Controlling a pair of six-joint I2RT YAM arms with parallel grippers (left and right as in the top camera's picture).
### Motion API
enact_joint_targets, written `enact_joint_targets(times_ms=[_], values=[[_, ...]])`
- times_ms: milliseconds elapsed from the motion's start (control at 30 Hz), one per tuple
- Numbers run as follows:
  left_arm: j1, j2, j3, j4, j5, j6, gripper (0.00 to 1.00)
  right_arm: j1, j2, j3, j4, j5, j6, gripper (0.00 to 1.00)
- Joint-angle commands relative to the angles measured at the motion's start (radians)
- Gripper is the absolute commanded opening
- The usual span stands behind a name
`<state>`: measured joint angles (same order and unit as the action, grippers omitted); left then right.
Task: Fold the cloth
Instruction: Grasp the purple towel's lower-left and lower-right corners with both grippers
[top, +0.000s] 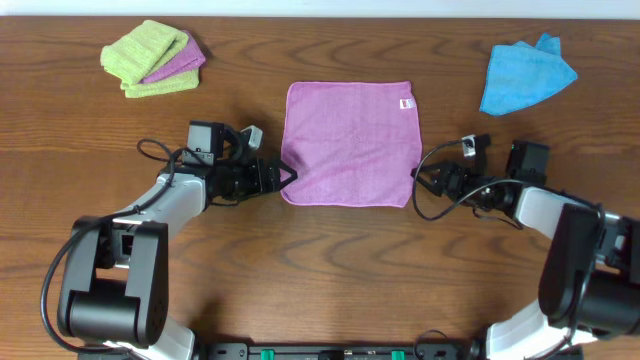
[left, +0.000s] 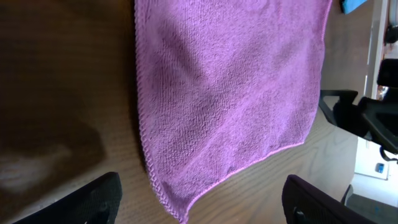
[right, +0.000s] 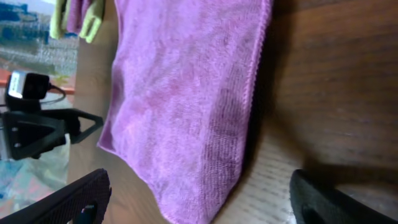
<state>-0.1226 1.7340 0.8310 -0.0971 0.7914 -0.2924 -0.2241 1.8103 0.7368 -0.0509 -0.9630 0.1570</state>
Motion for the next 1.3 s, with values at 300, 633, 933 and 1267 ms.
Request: enact_joint_targets(times_ms=[300,633,933,1267], values=[[-0.011,0.039,0.002,0.027,-0.014,-0.024,0.84,0.082,0.126,-0.005,0.114,0.01,0.119,0.92],[-0.062,0.044,0.002,0.057,-0.018,-0.03,0.82,0.16,0.132,-0.004,0.122,-0.066,0.207,0.9],[-0.062,0.044,0.002,0.057,-0.017,-0.03,0.79,0.127,0.131,-0.002,0.122,-0.221,0.243,0.82],[-0.062,0.044,0.002,0.055,-0.017,-0.03,0.57,0.088,0.131,-0.002,0.119,-0.227,0.25,0.81]])
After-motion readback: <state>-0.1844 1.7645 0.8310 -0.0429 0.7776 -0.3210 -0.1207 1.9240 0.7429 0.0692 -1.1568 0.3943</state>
